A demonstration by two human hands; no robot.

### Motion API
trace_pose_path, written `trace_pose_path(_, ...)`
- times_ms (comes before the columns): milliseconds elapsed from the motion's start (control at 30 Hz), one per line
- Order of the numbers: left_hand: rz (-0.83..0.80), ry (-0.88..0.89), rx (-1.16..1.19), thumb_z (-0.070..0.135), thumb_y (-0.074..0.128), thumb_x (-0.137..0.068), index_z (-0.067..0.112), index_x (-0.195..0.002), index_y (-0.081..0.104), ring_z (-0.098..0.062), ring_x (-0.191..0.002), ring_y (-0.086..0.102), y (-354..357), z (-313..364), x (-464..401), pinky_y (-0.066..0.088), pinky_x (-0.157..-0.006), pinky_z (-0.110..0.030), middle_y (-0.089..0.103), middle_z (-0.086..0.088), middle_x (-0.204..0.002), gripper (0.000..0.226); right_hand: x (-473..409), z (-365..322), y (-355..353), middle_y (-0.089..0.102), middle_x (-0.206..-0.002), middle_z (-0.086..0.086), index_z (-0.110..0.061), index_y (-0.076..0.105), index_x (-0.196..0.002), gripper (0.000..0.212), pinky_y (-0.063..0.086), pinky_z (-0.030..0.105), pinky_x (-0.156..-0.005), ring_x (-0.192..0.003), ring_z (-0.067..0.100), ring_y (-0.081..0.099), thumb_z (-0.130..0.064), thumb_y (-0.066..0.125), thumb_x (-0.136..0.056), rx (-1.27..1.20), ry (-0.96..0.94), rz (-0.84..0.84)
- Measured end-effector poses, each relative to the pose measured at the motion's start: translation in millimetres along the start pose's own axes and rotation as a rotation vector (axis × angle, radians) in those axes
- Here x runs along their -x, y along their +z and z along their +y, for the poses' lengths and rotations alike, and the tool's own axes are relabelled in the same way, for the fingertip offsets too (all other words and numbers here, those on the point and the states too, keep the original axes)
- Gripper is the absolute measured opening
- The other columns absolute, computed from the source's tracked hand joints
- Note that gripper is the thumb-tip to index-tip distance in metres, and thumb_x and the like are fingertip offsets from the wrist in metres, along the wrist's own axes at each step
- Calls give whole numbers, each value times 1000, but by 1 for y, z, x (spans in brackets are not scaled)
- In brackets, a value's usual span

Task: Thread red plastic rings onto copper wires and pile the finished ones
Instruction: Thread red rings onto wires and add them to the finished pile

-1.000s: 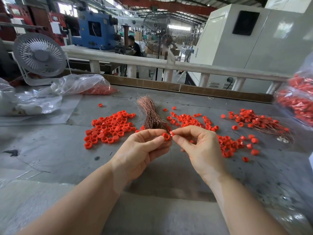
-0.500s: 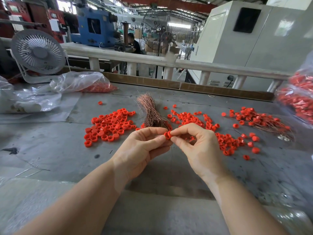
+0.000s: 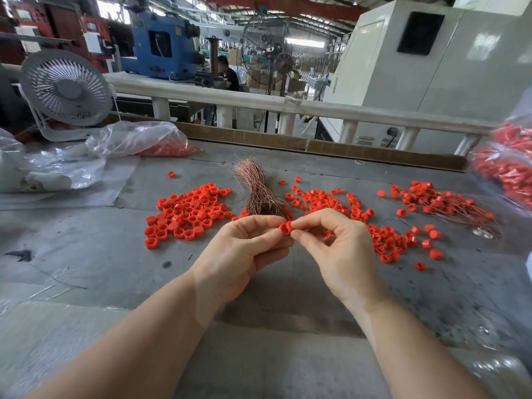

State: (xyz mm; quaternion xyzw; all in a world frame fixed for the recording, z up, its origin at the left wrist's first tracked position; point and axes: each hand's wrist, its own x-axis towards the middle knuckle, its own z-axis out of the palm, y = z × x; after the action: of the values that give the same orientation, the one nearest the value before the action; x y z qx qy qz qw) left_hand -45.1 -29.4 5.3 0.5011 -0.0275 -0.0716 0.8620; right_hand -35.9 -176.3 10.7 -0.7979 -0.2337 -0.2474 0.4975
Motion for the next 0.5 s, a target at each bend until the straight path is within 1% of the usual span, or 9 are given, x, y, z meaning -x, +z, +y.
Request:
trace_pose_path(200,6,1,10,6,61,-65,3,-87,64,-13,-67,69,0,-1,0,57,-63,-22,71,-8,-74,23,1,1,-1,65,-73,-13,-31,66,-75,27,38,7,-63,-70,3,57,-6,75,-75,18,-9,-16)
trace_pose_path(300,3,2,13,6,61,-65,4,-87,65,-13,-69,70,0,-1,0,57,-63,-22,72,-9,-76,23,1,1,-1,65,-73,-13,-31,66,-74,27,39,9,-62,-69,2,57,-5,75,-75,5,10,-20)
trace_pose_path(400,7,1,17,6,61,-64,3,-87,65,-13,-68,69,0,-2,0,57,-61,-22,71,-9,-76,23,1,1,-1,66,-72,-14,-33,66,-72,28,43,14,-62,-68,1,58,-6,74,-76,-24,52,3)
trace_pose_path(500,9,0,15,5,61,-65,3,-88,65,-12,-66,69,0,-2,-1,57,-61,-22,71,-8,-74,23,0,1,-2,66,-70,-17,-35,65,-71,30,43,13,-63,-68,0,59,-7,73,-77,-47,73,17)
